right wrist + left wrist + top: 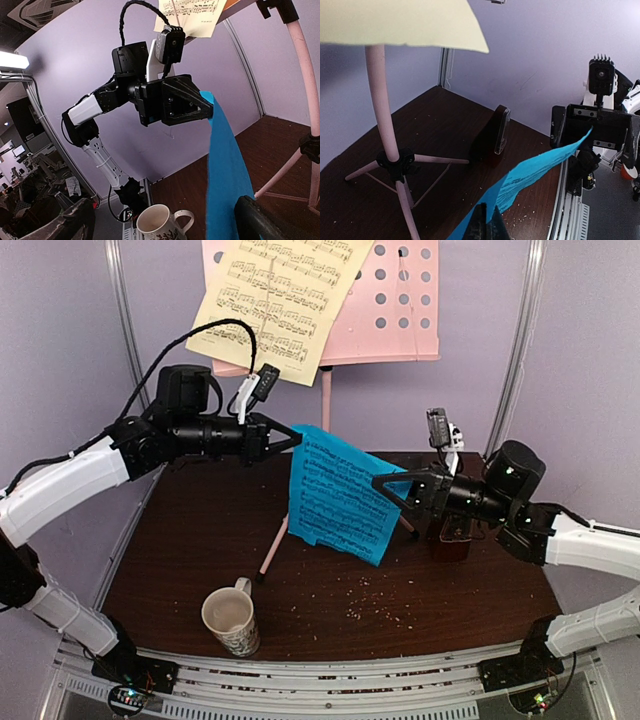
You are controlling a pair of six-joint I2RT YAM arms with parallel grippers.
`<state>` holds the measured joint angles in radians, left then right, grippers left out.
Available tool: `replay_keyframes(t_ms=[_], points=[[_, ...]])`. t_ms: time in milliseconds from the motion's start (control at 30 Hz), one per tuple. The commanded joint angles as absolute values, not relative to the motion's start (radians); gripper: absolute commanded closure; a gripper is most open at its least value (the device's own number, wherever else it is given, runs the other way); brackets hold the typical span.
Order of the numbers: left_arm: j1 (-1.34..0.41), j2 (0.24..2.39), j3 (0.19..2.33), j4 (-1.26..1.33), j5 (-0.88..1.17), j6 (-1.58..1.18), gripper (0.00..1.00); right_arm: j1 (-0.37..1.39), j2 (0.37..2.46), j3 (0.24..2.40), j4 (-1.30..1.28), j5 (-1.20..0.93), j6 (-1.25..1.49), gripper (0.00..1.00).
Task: Pack up the instrument practice props
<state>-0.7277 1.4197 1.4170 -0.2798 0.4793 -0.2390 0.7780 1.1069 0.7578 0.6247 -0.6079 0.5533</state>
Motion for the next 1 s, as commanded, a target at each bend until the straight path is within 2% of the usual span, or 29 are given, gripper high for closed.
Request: replay_keyframes(t_ms=[0, 200, 300, 367, 467, 500, 567, 633, 667, 733, 833, 967], points=[[-0.729, 1.43, 1.416, -0.236, 0.447, -0.259, 1.0, 0.79, 1.084, 0.751, 0.649, -0.635, 0.528, 0.0], [-0.729, 1.426, 1.408, -0.197, 0.499, -0.265, 1.0, 0.798, 1.12, 0.763, 0.56, -0.546, 0.435, 0.01], [-0.729, 1.42, 1.398, -0.172, 0.543, -0.265, 1.0, 0.8, 1.144, 0.766, 0.519, -0.417, 0.392, 0.12], [-0.73, 1.419, 1.396, -0.168, 0.57, -0.263, 1.0, 0.799, 1.153, 0.767, 0.493, -0.334, 0.371, 0.3], [-0.73, 1.417, 1.389, -0.169, 0.586, -0.259, 1.0, 0.801, 1.151, 0.764, 0.463, -0.246, 0.373, 0.71], [-0.729, 1.416, 1.385, -0.169, 0.586, -0.258, 1.0, 0.801, 1.147, 0.762, 0.452, -0.224, 0.381, 0.81], [-0.729, 1.414, 1.374, -0.169, 0.582, -0.257, 1.0, 0.804, 1.139, 0.756, 0.428, -0.194, 0.404, 0.93], [-0.729, 1.413, 1.361, -0.169, 0.575, -0.255, 0.72, 0.805, 1.129, 0.743, 0.392, -0.167, 0.433, 1.0], [-0.729, 1.413, 1.355, -0.168, 0.57, -0.254, 0.59, 0.807, 1.122, 0.736, 0.368, -0.144, 0.455, 1.0], [-0.729, 1.408, 1.335, -0.163, 0.551, -0.253, 0.41, 0.809, 1.106, 0.717, 0.322, -0.094, 0.513, 1.0], [-0.728, 1.39, 1.286, -0.135, 0.513, -0.252, 0.25, 0.809, 1.079, 0.654, 0.306, -0.081, 0.623, 1.0], [-0.702, 1.341, 1.194, -0.068, 0.471, -0.279, 0.15, 0.807, 1.076, 0.558, 0.247, -0.014, 0.789, 1.0]])
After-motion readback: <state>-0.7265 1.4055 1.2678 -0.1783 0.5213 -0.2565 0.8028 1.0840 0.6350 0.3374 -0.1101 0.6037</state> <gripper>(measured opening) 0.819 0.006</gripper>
